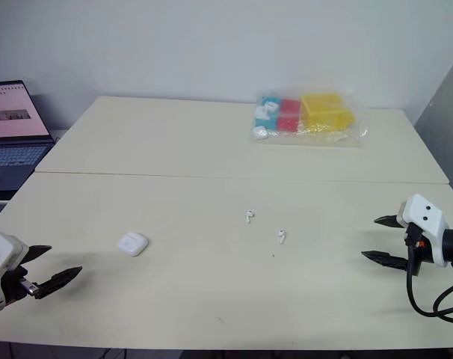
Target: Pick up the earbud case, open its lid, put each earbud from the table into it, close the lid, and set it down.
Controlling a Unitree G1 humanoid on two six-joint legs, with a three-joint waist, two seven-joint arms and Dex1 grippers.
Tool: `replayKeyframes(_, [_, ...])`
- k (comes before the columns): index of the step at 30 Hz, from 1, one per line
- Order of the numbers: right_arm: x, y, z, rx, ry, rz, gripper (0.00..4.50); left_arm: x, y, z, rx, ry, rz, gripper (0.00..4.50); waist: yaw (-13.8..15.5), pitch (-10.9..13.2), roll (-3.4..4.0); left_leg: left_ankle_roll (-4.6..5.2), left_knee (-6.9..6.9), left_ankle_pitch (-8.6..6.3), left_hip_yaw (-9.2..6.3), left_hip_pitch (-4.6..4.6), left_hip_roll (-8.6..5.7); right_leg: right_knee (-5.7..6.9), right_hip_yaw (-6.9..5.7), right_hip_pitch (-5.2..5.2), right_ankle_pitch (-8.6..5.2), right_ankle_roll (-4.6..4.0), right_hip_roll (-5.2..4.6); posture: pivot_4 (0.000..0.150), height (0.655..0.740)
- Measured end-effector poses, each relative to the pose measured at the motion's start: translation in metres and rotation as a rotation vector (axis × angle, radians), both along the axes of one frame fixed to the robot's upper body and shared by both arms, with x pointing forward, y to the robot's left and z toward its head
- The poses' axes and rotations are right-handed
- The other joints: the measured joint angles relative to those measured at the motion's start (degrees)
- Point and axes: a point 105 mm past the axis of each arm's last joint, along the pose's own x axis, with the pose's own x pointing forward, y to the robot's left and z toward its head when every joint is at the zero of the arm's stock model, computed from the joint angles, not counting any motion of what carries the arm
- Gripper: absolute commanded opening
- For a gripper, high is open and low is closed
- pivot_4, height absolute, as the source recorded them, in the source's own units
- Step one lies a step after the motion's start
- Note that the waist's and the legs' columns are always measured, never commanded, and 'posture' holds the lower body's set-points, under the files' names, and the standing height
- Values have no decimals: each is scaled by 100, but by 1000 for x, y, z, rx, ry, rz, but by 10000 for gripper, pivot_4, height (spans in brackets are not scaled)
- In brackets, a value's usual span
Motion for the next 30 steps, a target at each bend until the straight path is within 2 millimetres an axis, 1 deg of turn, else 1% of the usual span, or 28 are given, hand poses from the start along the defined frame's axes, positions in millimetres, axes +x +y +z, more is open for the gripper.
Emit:
replayKeyframes(5, [-1, -1, -1, 1, 7, 0, 44814, 1, 1, 0, -3, -6, -1, 45000, 0, 0, 0, 0, 0, 0, 0, 0, 0, 0, 0, 0, 0, 0, 0, 1500, 7400])
replayKeyframes(10, [-2, -2, 0, -2, 0, 6, 44814, 0, -8, 5, -45, -3, -95, 45000, 0, 0, 0, 0, 0, 0, 1, 0, 0, 0, 0, 0, 0, 0, 1, 1500, 7400])
replayKeyframes(15, [-3, -4, 0, 4, 5, -7, 44814, -1, -9, 6, -52, -2, -123, 45000, 0, 1, 2, 0, 0, 0, 2, 0, 1, 0, 0, -1, 0, 0, 1, 1500, 7400])
replayKeyframes(18, [-5, -7, 2, 27, 12, -28, 44814, -3, -5, 5, -59, 17, -114, 45000, 0, 1, 2, 0, 0, 0, 2, 0, 2, 0, 1, -1, 0, 0, 2, 1500, 7400])
replayKeyframes(23, [-9, -9, -1, 34, 45, -32, 44814, -6, -7, 4, -102, 40, -127, 45000, 0, 1, 2, 0, 0, 0, 2, 0, 2, 0, 1, -1, 0, 0, 2, 1500, 7400])
replayKeyframes(30, [-10, -9, -1, 32, 52, -25, 44814, -10, -8, 1, -140, 83, -113, 45000, -1, 1, 2, 0, 0, 0, 1, 2, 3, 1, 1, -1, 0, 0, 4, 1500, 7400])
